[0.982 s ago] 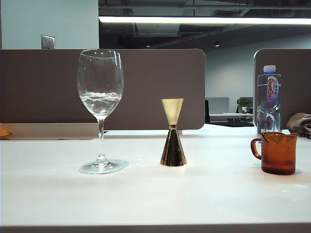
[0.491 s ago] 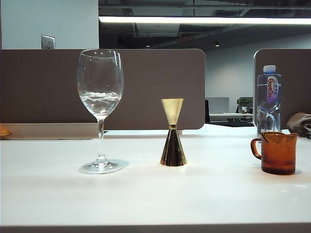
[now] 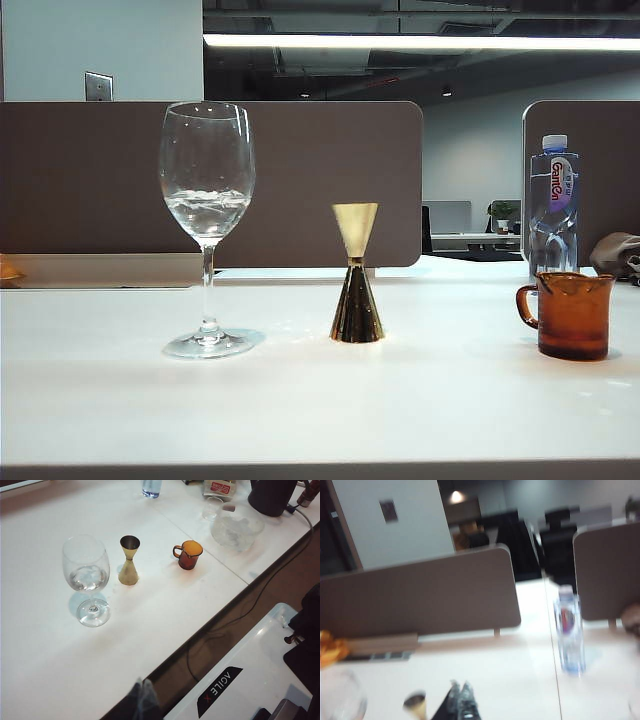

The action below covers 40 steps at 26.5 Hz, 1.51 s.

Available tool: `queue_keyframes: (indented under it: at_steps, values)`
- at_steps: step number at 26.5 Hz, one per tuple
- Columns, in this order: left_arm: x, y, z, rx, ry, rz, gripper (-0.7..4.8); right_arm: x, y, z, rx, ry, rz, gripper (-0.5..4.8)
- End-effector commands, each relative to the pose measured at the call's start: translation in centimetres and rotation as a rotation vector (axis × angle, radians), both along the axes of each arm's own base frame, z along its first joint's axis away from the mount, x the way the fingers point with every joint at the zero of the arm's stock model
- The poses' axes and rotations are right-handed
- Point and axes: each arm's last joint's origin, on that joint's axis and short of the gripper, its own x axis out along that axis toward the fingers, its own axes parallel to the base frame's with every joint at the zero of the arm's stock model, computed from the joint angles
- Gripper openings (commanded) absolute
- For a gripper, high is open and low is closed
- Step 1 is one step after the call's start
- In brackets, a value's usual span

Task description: Pick up the small amber measuring cup and pour the water in it into the jigger, then pick up the jigger and pour the water in it into the wine glass.

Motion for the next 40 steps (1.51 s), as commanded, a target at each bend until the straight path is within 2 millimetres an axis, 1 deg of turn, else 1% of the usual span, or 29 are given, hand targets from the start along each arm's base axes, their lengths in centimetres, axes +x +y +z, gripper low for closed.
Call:
queue_keyframes:
  at_steps: [1, 3, 5, 8, 11, 14, 17, 20, 21, 22, 25, 27, 28, 30, 33, 37, 40]
  values:
    - [-0.1, 0.0, 0.0, 0.005, -0.001, 0.000, -0.02, -1.7, 0.1, -0.4, -0.049, 0.236, 0.004, -0.05]
    - [-0.1, 0.0, 0.0, 0.005, -0.001, 0.000, -0.02, -2.9, 0.1, 0.2, -0.141, 0.334, 0.034, -0.05]
    - [-0.1, 0.0, 0.0, 0.005, -0.001, 0.000, -0.02, -3.4, 0.1, 1.0, -0.197, 0.396, 0.043, -0.05]
    - [-0.1, 0.0, 0.0, 0.005, -0.001, 0.000, -0.02, -3.3, 0.1, 1.7, -0.250, 0.442, 0.054, -0.05]
    - [-0.1, 0.0, 0.0, 0.005, -0.001, 0.000, -0.02, -3.2, 0.2, 2.2, -0.226, 0.471, 0.079, -0.05]
    - [-0.1, 0.0, 0.0, 0.005, -0.001, 0.000, -0.02, -3.0, 0.4, 2.5, -0.169, 0.460, 0.134, -0.05]
    - [-0.1, 0.0, 0.0, 0.005, -0.001, 0.000, -0.02, -2.7, 0.5, 2.9, -0.178, 0.405, 0.179, -0.05]
    - [-0.1, 0.0, 0.0, 0.005, -0.001, 0.000, -0.02, -2.3, 0.7, 3.5, -0.286, 0.296, 0.262, -0.05]
    - [-0.1, 0.0, 0.0, 0.005, -0.001, 0.000, -0.02, -1.8, 0.6, 3.7, -0.322, 0.285, 0.238, 0.16]
    - [-0.1, 0.0, 0.0, 0.005, -0.001, 0.000, -0.02, -1.5, 0.6, 3.8, -0.323, 0.293, 0.218, 0.24]
    - [-0.1, 0.0, 0.0, 0.005, -0.001, 0.000, -0.02, -0.1, 0.3, 3.8, -0.326, 0.375, 0.144, 0.23]
    - [-0.1, 0.0, 0.0, 0.005, -0.001, 0.000, -0.02, 2.4, -0.1, 3.5, -0.342, 0.534, 0.035, 0.23]
    - [-0.1, 0.0, 0.0, 0.005, -0.001, 0.000, -0.02, 3.5, -0.1, 3.4, -0.345, 0.585, 0.047, 0.23]
    - [-0.1, 0.0, 0.0, 0.005, -0.001, 0.000, -0.02, 5.0, -0.1, 3.3, -0.344, 0.648, 0.059, 0.23]
    - [-0.1, 0.0, 0.0, 0.005, -0.001, 0.000, -0.02, 6.0, -0.1, 3.0, -0.334, 0.702, 0.074, 0.23]
    - [-0.1, 0.0, 0.0, 0.005, -0.001, 0.000, -0.02, 6.3, 0.0, 2.6, -0.332, 0.759, 0.110, 0.23]
    - [0.0, 0.0, 0.0, 0.005, 0.000, 0.000, -0.02, 6.9, 0.0, 2.7, -0.337, 0.735, 0.092, 0.23]
